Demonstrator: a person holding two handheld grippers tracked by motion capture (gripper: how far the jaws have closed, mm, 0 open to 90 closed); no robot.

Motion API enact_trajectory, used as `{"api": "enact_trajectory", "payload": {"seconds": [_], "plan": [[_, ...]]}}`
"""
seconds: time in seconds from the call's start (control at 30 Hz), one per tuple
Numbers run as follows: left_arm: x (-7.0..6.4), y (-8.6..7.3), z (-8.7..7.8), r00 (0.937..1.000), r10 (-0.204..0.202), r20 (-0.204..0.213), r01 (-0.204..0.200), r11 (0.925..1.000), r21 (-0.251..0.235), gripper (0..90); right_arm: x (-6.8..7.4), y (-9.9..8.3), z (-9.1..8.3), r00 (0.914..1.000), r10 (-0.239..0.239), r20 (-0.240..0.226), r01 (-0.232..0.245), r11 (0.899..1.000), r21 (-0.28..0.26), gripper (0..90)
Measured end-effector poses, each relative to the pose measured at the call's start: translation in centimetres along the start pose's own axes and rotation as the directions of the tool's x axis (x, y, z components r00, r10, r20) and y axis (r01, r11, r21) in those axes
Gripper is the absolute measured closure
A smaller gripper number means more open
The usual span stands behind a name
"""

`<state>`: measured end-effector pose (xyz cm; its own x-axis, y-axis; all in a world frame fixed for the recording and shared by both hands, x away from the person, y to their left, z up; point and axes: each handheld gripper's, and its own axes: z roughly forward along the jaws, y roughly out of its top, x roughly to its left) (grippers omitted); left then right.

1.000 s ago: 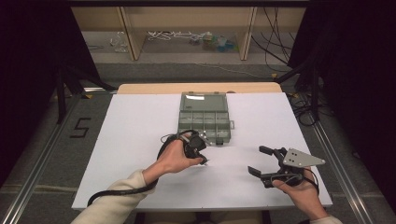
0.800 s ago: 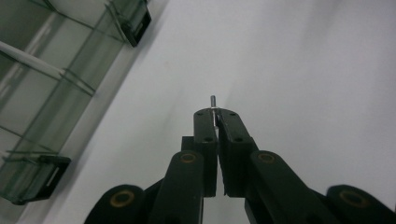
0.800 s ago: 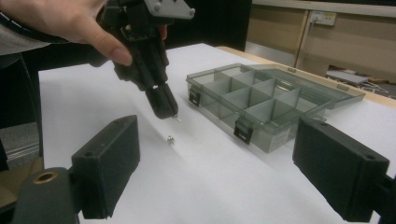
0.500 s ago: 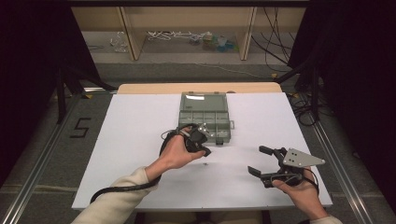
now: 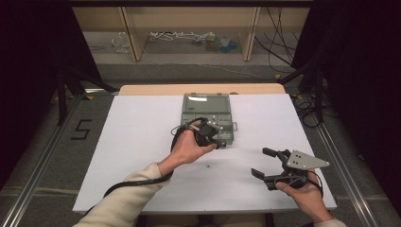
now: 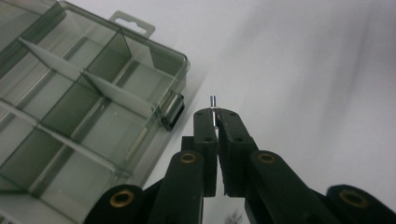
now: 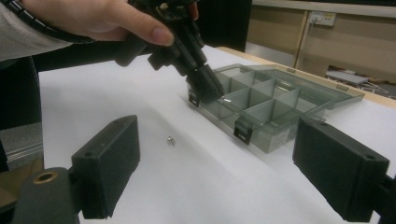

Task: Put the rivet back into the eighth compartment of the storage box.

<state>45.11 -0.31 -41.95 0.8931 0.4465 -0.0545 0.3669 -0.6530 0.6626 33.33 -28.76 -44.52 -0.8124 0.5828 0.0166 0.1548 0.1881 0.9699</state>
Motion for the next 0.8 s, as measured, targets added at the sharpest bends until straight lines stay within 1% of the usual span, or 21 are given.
{"api": "enact_trajectory", "payload": {"seconds": [0.03,0.07,0.1,0.13,0.17,0.2,0.23,0.33,0.4,0.47,0.6,0.77,0.8], "plan": [[0.3,0.4,0.1,0.9998,0.021,-0.001,-0.021,0.9996,0.021,86.4,-0.2,0.1,-0.2,0.9998,-0.019,-0.011,0.019,1.000,0.015,16.0],[0.2,0.5,0.4,1.0000,-0.005,-0.005,0.004,1.0000,-0.007,86.4,-0.2,0.1,-0.2,0.9997,-0.020,-0.011,0.020,1.000,0.014,16.0],[0.5,0.7,0.3,0.9997,0.026,-0.005,-0.026,0.9995,0.021,86.4,-0.2,0.1,-0.2,0.9997,-0.020,-0.012,0.020,1.000,0.014,16.0],[0.7,0.9,0.4,0.9996,0.026,-0.007,-0.026,0.9995,0.018,86.4,-0.2,0.1,-0.1,0.9997,-0.021,-0.012,0.021,1.000,0.015,16.0],[0.7,0.9,0.5,0.9999,0.015,-0.007,-0.015,0.9999,0.008,86.4,-0.2,0.1,-0.2,0.9997,-0.020,-0.011,0.020,1.000,0.020,16.0],[0.8,1.1,0.5,0.9999,0.012,-0.012,-0.012,0.9999,0.005,86.4,-0.2,0.1,-0.2,0.9997,-0.020,-0.012,0.020,1.000,0.019,16.0],[1.0,1.2,0.6,0.9997,0.019,-0.011,-0.019,0.9998,0.010,86.3,-0.2,0.1,-0.2,0.9997,-0.020,-0.011,0.020,1.000,0.019,16.0],[1.4,1.5,0.9,0.9998,0.006,-0.019,-0.006,1.0000,0.001,86.3,-0.2,0.1,-0.2,0.9996,-0.020,-0.019,0.021,0.999,0.032,16.0],[1.6,1.6,1.0,0.9997,0.008,-0.023,-0.008,1.0000,0.003,86.3,-0.2,0.1,-0.2,0.9996,-0.021,-0.019,0.021,0.999,0.031,16.0],[2.0,2.0,1.3,0.9995,0.001,-0.031,-0.001,1.0000,-0.001,86.3,-0.2,0.1,-0.2,0.9996,-0.019,-0.019,0.020,0.999,0.028,16.0],[2.3,2.4,1.9,0.9990,0.000,-0.044,0.000,1.0000,0.003,86.3,-0.2,0.1,-0.2,0.9996,-0.020,-0.020,0.020,0.999,0.028,16.0],[2.7,2.8,2.7,0.9986,-0.011,-0.052,0.012,0.9999,0.003,86.2,-0.2,0.1,-0.2,0.9997,-0.018,-0.018,0.019,1.000,0.022,16.0],[2.8,2.8,2.8,0.9984,-0.013,-0.055,0.014,0.9998,0.012,86.2,-0.2,0.1,-0.2,0.9996,-0.019,-0.022,0.019,0.999,0.028,16.0]]}}
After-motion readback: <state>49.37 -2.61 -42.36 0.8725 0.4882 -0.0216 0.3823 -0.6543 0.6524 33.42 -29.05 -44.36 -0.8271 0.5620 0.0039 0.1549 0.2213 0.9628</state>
